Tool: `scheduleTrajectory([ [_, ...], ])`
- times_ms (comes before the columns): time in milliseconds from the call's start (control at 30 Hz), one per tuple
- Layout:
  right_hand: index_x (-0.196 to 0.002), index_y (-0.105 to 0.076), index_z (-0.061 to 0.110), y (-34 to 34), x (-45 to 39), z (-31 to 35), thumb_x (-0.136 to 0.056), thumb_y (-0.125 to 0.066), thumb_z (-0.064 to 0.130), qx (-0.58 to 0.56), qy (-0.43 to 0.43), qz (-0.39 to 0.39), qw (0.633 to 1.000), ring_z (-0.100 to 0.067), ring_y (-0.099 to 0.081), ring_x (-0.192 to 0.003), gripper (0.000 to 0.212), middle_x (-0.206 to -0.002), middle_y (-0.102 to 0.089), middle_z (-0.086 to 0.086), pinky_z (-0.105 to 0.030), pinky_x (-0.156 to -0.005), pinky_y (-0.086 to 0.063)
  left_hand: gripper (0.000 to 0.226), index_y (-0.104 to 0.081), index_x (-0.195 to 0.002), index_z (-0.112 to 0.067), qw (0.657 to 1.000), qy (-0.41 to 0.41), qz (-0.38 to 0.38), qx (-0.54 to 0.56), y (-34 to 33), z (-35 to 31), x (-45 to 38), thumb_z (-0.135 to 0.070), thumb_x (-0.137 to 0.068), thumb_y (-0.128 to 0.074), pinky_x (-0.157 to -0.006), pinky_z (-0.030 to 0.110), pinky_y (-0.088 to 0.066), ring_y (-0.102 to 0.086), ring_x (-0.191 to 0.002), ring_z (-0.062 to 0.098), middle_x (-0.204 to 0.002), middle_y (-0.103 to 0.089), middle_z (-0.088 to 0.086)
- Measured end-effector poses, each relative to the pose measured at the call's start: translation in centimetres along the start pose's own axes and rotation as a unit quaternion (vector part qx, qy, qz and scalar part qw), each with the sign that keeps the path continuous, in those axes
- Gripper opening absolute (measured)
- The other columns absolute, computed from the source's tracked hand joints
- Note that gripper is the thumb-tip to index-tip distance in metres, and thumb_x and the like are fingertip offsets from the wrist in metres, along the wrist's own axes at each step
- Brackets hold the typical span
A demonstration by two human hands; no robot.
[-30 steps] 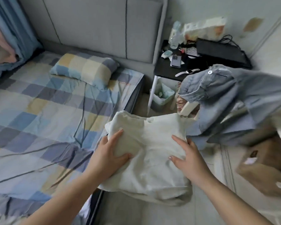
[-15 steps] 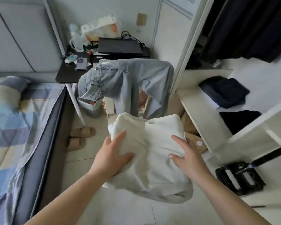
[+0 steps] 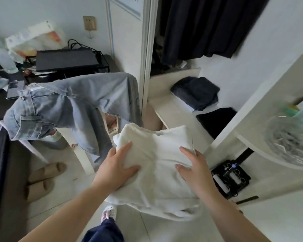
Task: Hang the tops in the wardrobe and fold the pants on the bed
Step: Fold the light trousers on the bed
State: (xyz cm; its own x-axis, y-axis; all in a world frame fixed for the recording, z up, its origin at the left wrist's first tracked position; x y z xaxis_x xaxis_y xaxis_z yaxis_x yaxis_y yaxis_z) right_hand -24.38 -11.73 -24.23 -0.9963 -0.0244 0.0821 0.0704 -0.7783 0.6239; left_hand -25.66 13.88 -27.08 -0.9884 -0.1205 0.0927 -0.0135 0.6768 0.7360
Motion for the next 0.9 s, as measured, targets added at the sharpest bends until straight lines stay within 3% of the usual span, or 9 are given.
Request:
scheduleTrajectory([
  [100, -0.132, -0.049, 0.038, -0.9, -3.0, 0.4, -0.086, -0.068, 0.025, 0.012, -0.019, -0.022, 1.000, -0.011, -0.040, -0.128, 0.052, -0.140, -0.033, 0.005, -0.030, -0.104, -0.041, 0.085, -0.024, -0.141, -0.052, 1.000, -0.010, 0.015, -0.005, -0.3, 0.5, -4.2, -0.061, -0.069, -0.068, -0.092, 0.031, -0.042, -0.049, -0.111, 0.018, -0.116, -0.037, -0.010],
  [233, -0.133, -0.047, 0.038, -2.2, -7.6, 0.7, -0.085, -0.067, 0.028, 0.038, -0.051, -0.046, 0.997, -0.014, -0.040, -0.128, 0.053, -0.140, -0.034, 0.003, -0.025, -0.103, -0.035, 0.085, -0.022, -0.142, -0.051, 0.998, -0.034, 0.048, -0.018, -0.6, 1.2, -11.1, -0.061, -0.071, -0.068, -0.092, 0.032, -0.042, -0.049, -0.118, 0.022, -0.133, -0.036, -0.005],
  [433, -0.133, -0.044, 0.047, -4.2, -14.9, 1.9, -0.085, -0.063, 0.035, 0.049, -0.157, -0.093, 0.982, -0.013, -0.036, -0.132, 0.053, -0.146, -0.028, 0.005, -0.019, -0.092, -0.027, 0.084, -0.022, -0.141, -0.052, 0.988, -0.086, 0.122, -0.046, 0.3, 1.0, -23.1, -0.060, -0.071, -0.068, -0.084, 0.032, -0.039, -0.048, -0.118, 0.023, -0.132, -0.036, -0.006],
  [600, -0.132, -0.047, 0.042, -4.5, -18.5, 2.1, -0.085, -0.067, 0.029, 0.025, -0.186, -0.160, 0.969, -0.003, -0.040, -0.111, 0.052, -0.138, -0.034, 0.005, -0.013, -0.091, -0.027, 0.084, -0.020, -0.140, -0.054, 0.973, -0.138, 0.180, -0.040, -0.3, -0.4, -30.2, -0.059, -0.072, -0.068, -0.083, 0.032, -0.042, -0.050, -0.113, 0.021, -0.133, -0.033, -0.006],
  [667, -0.131, -0.049, 0.042, -4.3, -19.4, 1.9, -0.084, -0.068, 0.028, 0.029, -0.199, -0.178, 0.963, -0.002, -0.040, -0.111, 0.052, -0.137, -0.035, 0.005, -0.013, -0.091, -0.027, 0.084, -0.020, -0.140, -0.054, 0.968, -0.151, 0.197, -0.023, -1.1, -1.2, -31.9, -0.059, -0.071, -0.068, -0.088, 0.033, -0.044, -0.050, -0.114, 0.020, -0.136, -0.032, -0.006],
  [767, -0.130, -0.051, 0.041, -3.1, -21.3, 0.6, -0.083, -0.069, 0.026, 0.021, -0.223, -0.212, 0.951, -0.009, -0.043, -0.120, 0.052, -0.138, -0.036, 0.004, -0.014, -0.094, -0.028, 0.084, -0.021, -0.139, -0.054, 0.959, -0.183, 0.217, -0.008, -3.0, -2.8, -34.8, -0.061, -0.070, -0.068, -0.085, 0.029, -0.042, -0.051, -0.112, 0.018, -0.135, -0.032, -0.009],
  [900, -0.130, -0.050, 0.040, -1.0, -23.2, -1.7, -0.085, -0.068, 0.024, 0.012, -0.244, -0.239, 0.940, -0.011, -0.045, -0.119, 0.052, -0.134, -0.038, 0.003, -0.016, -0.096, -0.030, 0.076, -0.026, -0.139, -0.055, 0.945, -0.233, 0.230, 0.000, -5.9, -5.7, -37.8, -0.056, -0.075, -0.068, -0.074, 0.019, -0.042, -0.050, -0.104, 0.017, -0.132, -0.033, -0.008],
])
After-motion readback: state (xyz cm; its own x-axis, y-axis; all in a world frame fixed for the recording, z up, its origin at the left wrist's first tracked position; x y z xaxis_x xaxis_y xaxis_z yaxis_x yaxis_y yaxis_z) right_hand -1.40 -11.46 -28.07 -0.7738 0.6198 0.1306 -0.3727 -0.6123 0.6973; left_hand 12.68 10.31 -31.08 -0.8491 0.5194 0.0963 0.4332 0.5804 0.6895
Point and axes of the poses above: each hand's wrist, its own x-axis away from the middle knuckle, its own y-axis out of the back of the hand, z = x × y, the point moved 1 cm from there along -x, towards the middle knuckle
